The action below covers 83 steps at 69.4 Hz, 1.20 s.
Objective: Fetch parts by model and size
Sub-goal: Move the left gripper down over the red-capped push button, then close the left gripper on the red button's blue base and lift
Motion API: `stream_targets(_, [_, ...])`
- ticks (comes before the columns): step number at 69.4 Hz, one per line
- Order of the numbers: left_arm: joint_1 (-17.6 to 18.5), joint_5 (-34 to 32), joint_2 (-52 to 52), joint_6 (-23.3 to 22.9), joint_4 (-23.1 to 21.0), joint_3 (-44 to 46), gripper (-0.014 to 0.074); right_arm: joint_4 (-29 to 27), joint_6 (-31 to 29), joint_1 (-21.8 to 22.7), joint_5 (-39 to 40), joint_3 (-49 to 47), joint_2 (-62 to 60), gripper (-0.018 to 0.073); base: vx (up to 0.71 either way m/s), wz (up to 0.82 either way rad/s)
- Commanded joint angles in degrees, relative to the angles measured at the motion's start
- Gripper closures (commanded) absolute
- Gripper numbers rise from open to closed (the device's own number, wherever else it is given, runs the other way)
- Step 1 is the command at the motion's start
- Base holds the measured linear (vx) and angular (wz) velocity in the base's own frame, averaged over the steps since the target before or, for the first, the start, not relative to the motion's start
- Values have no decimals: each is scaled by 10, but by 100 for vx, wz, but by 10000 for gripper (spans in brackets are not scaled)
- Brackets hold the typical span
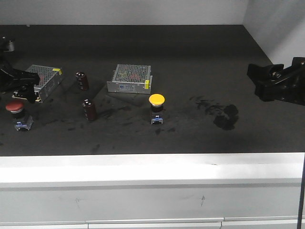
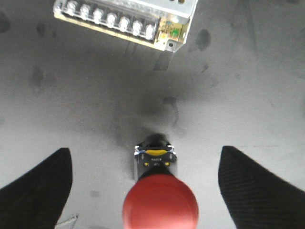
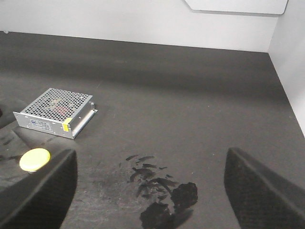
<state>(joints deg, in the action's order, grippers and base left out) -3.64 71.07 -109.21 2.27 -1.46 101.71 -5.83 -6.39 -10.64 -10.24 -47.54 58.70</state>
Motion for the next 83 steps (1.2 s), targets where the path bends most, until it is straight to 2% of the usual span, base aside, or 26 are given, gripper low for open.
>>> stream_targets(1, [1,-1,25,-1,-5,16,6,2,-2,-1,40,-17,-6,-31,0,0])
stream_targets(23, [1,-1,23,-6,-5,13,6,2,-2,-1,39,-17,-6,-31,0,0])
stream_targets(39, [1,0,31,-5,-5,-27,6,2,-2,-1,39,-17,-6,-31,0,0])
stream_targets(83, [1,-1,11,6,-5,-29,6,2,-2,-1,39,-17,-6,-31,0,0])
